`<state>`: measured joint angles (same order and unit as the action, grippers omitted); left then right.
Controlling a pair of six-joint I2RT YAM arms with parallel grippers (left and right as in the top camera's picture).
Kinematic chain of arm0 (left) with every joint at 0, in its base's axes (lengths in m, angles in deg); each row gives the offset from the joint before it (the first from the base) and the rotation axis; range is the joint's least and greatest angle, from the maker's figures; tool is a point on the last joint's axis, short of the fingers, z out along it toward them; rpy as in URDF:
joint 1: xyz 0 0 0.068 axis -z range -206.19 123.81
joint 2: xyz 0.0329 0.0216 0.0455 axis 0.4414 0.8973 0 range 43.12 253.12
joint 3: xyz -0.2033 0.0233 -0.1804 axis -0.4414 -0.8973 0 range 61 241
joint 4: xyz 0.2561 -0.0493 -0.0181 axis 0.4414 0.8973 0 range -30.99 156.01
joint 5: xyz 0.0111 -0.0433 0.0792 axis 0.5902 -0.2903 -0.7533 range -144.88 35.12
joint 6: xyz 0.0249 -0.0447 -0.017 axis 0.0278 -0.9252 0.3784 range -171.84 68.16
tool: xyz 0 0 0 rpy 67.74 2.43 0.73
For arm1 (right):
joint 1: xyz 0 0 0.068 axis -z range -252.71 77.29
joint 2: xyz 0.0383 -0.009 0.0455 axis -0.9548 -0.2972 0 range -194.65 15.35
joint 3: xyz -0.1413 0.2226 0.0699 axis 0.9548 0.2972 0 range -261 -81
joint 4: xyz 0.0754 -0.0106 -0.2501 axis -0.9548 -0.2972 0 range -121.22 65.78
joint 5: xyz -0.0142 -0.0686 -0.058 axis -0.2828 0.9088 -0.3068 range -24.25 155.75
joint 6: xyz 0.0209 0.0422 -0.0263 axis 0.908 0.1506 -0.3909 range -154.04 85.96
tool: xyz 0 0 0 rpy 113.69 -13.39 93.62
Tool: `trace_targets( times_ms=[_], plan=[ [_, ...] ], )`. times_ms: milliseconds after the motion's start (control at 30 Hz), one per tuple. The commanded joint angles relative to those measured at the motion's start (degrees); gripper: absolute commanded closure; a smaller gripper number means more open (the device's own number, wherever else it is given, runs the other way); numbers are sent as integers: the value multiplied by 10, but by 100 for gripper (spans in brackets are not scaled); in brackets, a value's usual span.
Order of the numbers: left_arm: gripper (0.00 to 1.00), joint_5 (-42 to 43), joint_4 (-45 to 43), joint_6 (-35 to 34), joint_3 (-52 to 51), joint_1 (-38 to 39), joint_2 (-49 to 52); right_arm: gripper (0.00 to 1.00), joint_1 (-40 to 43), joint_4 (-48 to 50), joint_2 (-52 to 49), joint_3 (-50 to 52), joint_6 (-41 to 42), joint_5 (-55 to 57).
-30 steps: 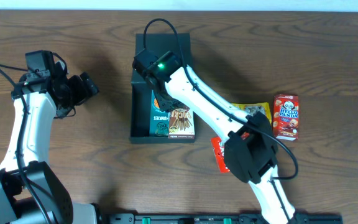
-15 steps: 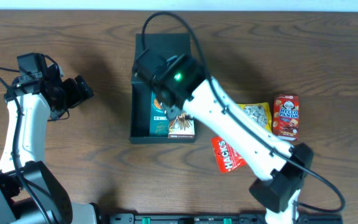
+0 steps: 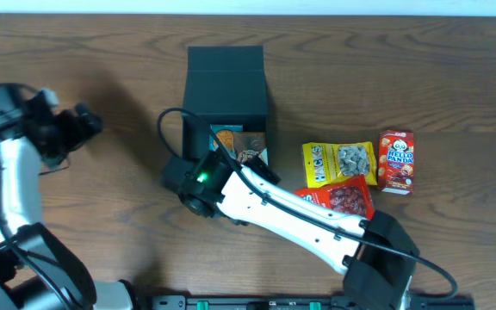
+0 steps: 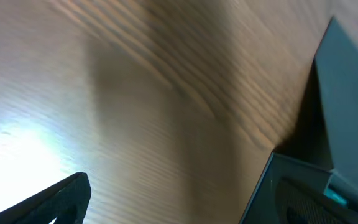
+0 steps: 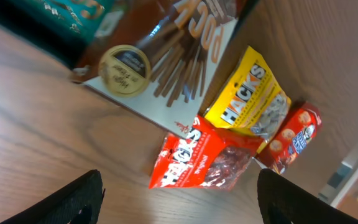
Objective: Pack container
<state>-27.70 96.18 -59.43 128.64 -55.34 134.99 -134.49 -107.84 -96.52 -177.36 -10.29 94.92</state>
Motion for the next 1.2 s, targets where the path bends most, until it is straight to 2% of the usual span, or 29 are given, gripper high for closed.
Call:
trace_targets(
  times_ms=[0,167,400,700,933,1167],
  plan=[
    [5,65,1,19,12,-43,-10,20,-6,11,23,17,36,51],
    [5,83,3,18,12,-73,-10,19,-14,41,23,53,38,61],
    [5,83,2,19,12,-74,-10,19,-21,105,23,116,37,60],
    [5,83,4,19,12,-74,-10,17,-33,207,23,118,2,63],
    [5,83,7,19,12,-74,-10,17,-21,247,20,118,-21,70],
    [5,83,5,19,12,-74,-10,23,4,260,18,118,-38,73]
  ],
)
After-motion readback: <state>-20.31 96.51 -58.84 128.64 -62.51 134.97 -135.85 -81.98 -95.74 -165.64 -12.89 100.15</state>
